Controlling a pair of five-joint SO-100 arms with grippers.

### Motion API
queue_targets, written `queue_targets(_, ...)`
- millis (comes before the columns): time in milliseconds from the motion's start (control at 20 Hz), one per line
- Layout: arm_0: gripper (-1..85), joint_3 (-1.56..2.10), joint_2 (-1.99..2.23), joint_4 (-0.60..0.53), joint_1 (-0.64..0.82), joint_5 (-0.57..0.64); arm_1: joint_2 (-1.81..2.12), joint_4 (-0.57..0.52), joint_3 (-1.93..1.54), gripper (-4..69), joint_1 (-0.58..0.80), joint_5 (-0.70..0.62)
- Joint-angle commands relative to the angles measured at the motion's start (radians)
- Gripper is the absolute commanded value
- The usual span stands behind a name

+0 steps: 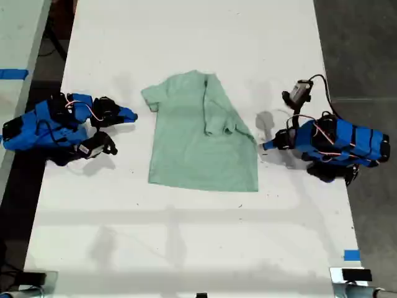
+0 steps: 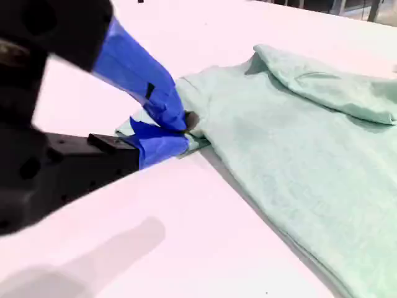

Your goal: Fold t shirt

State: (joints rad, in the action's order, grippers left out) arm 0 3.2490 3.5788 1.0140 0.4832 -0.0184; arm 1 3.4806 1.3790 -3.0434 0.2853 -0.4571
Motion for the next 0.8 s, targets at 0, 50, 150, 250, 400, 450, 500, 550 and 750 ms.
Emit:
queue_targets(0, -0.3, 0.008, -0.021, -0.040, 0.066, -0.011, 0.011, -0.025, -0.057, 0.8, 0.009, -0.035)
queue_targets(50, -0.3, -0.052, -0.072, -0.034, 0.098, 0.026, 0.011, -0.025, -0.057, 0.8, 0.014, -0.040)
queue_targets(150, -0.3, -0.267, -0.407, -0.040, 0.155, 0.101, 0.012, -0.025, -0.057, 0.8, 0.014, -0.044)
queue_targets(250, -0.3, -0.621, -0.884, 0.023, 0.206, 0.212, 0.014, -0.025, -0.057, 0.8, 0.014, -0.048)
queue_targets(400, 6.7, -1.054, -1.276, 0.167, 0.336, 0.380, 0.014, -0.025, -0.057, 0.8, 0.006, -0.046)
queue_targets(450, 12.6, -1.146, -1.370, 0.212, 0.370, 0.416, 0.012, -0.025, -0.057, 0.8, 0.003, -0.046)
queue_targets(500, 17.8, -1.207, -1.462, 0.242, 0.393, 0.446, 0.012, -0.025, -0.057, 0.8, 0.003, -0.049)
queue_targets(550, 21.5, -1.233, -1.531, 0.245, 0.407, 0.472, 0.014, -0.025, -0.057, 0.8, 0.006, -0.055)
queue_targets(750, 23.2, -1.247, -1.684, 0.135, 0.476, 0.580, 0.014, -0.025, -0.057, 0.8, -0.003, -0.052)
